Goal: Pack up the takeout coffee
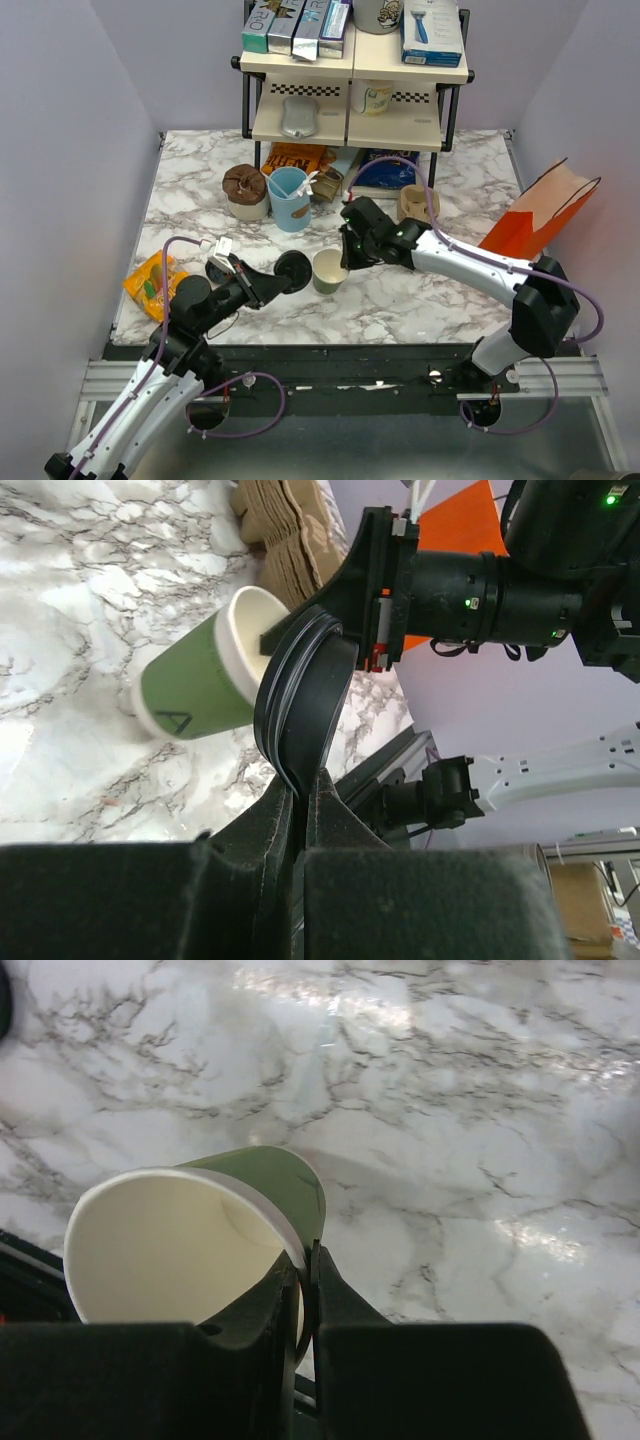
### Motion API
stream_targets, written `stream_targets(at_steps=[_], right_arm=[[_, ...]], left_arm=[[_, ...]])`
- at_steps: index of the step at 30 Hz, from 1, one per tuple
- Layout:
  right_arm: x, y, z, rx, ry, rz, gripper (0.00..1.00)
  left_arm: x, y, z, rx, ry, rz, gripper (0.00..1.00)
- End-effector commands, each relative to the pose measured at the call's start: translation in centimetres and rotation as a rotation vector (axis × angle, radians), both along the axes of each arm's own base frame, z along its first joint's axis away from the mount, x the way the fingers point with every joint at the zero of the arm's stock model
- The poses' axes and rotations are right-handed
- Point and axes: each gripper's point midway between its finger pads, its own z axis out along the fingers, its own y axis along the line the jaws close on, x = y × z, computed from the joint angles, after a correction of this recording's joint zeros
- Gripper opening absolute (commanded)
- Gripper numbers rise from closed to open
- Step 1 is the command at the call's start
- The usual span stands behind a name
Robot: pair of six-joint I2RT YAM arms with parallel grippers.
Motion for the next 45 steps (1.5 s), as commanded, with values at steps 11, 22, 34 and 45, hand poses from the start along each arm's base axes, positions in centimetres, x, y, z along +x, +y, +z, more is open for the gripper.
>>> stream_targets(at_steps=[11,22,34,45], right_arm=[[-2.2,5.5,-0.6,0.014,0.027,0.079,0.35],[-0.6,2.0,3.9,0.072,-0.159,-0.091,0.74],[-0.8,-0.7,4.2,0.105,-0.231,-0.177,0.91],[-1.2,0.7,4.5,0.175,-0.228,-0.110,0.91]], left_arm=[[-0.4,-1.4,0.4,-0.050,0.021,-0.076,0.00],[0.1,-1.7,-0.3,-0.068,0.067,-0.068,0.00],[1.4,-3.2,-3.2,-0.001,0.243,-0.093,0.01],[1.8,-3.1,-4.3,0.051,0.317,-0.071,0.36]])
